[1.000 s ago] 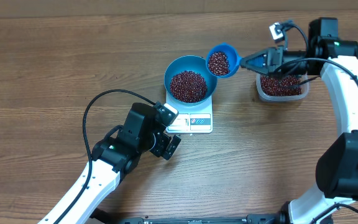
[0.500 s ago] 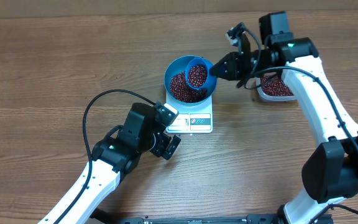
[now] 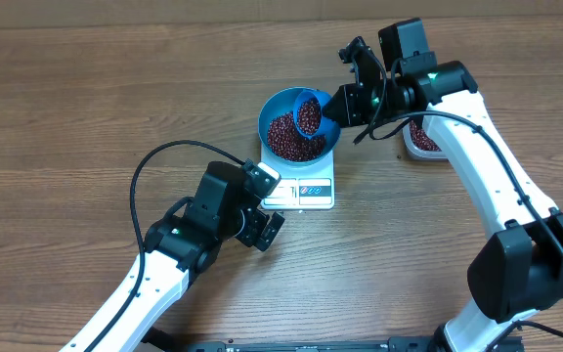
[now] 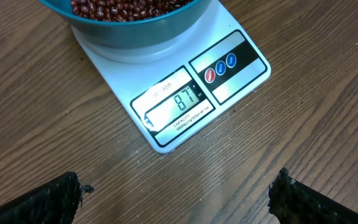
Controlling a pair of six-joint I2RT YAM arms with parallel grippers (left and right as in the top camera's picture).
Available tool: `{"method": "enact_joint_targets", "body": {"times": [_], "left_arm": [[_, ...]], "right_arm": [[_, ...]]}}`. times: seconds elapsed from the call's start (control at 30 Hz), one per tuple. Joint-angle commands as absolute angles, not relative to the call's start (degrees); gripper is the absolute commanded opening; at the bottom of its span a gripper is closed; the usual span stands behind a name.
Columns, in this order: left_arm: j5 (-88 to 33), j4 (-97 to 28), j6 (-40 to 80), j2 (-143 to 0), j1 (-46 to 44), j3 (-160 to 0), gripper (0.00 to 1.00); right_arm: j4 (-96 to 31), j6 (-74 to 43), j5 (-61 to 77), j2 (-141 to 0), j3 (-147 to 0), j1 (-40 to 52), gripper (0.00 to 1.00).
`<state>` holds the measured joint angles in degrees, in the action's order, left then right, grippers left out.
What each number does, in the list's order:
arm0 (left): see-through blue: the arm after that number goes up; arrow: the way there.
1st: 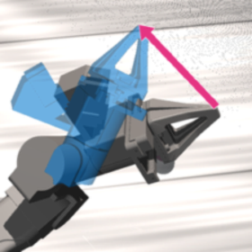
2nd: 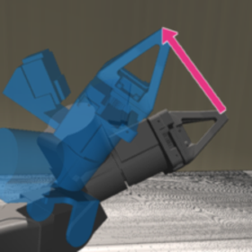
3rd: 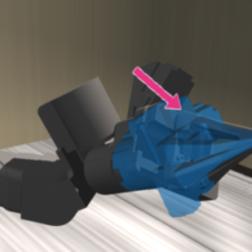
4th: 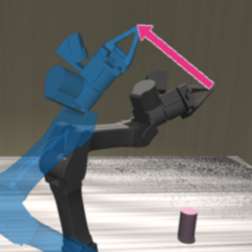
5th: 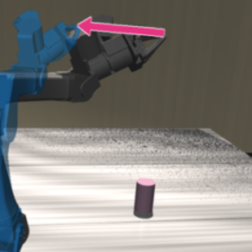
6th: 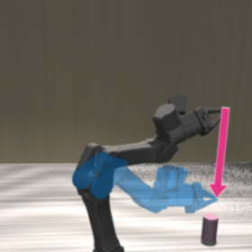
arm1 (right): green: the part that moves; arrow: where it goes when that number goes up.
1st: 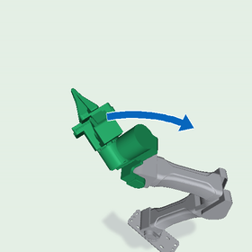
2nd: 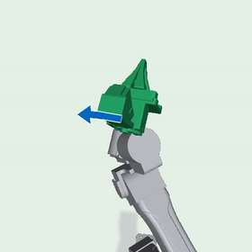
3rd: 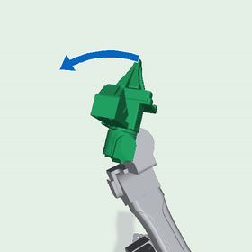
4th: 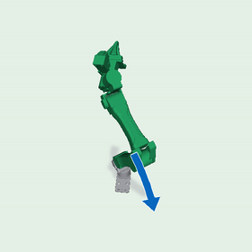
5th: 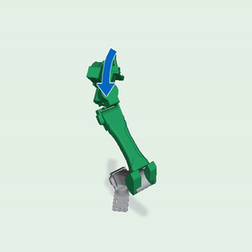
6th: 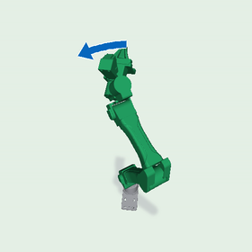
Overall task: Scoop item into bowl and weigh 150g on scale
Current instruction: 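Tip the scoop to pour beans into the teal bowl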
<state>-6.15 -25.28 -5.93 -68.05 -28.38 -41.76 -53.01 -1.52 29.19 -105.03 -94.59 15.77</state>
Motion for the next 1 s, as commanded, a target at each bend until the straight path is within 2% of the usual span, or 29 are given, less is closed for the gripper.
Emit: {"method": "enact_joint_targets", "body": {"times": [0.0,0.97], "left_arm": [[-5.8,-25.3,-4.7,-68.2,-28.1,-41.8,1.0],[-5.8,-25.3,-4.7,-68.2,-28.1,-41.8,1.0]], "right_arm": [[-53.1,-1.5,26.7,-102.6,-98.1,16.9,0.04],[-57.3,2.0,-0.2,-102.6,-101.1,28.6,0.04]]}}
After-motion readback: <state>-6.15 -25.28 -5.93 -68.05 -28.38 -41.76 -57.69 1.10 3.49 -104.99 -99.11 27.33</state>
